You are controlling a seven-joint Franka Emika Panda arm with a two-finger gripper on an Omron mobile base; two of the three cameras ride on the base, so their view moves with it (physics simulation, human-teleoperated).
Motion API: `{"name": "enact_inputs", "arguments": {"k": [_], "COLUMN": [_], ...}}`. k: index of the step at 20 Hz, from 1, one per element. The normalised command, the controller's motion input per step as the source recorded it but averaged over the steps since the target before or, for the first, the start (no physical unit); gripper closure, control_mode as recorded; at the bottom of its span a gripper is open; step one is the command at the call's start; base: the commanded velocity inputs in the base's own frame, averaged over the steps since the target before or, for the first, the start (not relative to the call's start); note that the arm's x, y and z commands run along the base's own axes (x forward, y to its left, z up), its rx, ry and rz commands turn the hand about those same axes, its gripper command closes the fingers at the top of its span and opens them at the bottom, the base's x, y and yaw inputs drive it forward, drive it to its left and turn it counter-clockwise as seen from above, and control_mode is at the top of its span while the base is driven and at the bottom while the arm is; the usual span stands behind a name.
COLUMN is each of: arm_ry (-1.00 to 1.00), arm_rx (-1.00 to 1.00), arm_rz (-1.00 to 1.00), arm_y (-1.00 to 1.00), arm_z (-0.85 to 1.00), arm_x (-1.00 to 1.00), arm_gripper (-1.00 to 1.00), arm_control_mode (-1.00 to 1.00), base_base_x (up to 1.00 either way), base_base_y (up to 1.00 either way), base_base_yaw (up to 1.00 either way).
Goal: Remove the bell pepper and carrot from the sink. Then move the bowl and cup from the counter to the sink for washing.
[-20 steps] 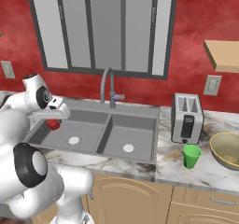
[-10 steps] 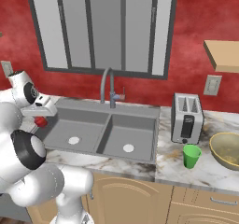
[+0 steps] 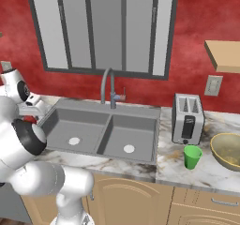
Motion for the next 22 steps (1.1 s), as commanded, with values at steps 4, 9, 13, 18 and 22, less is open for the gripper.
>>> {"name": "enact_inputs", "arguments": {"k": [4, 9, 13, 18, 22], "arm_ry": [0.06, 0.06, 0.01, 0.01, 0.04], "arm_rx": [0.12, 0.1, 0.05, 0.06, 0.05], "arm_rz": [0.0, 0.0, 0.0, 0.0, -0.01], "arm_y": [0.46, 0.39, 0.37, 0.4, 0.37], "arm_z": [-0.01, -0.08, -0.15, -0.23, -0.16], "arm_x": [0.0, 0.02, 0.03, 0.02, 0.22], "arm_gripper": [1.0, 1.0, 1.0, 1.0, 1.0], "arm_control_mode": [-1.0, -1.0, -1.0, -1.0, -1.0], "base_base_x": [0.0, 0.0, 0.0, 0.0, 0.0], "base_base_y": [0.0, 0.0, 0.0, 0.0, 0.0], "base_base_yaw": [0.0, 0.0, 0.0, 0.0, 0.0]}}
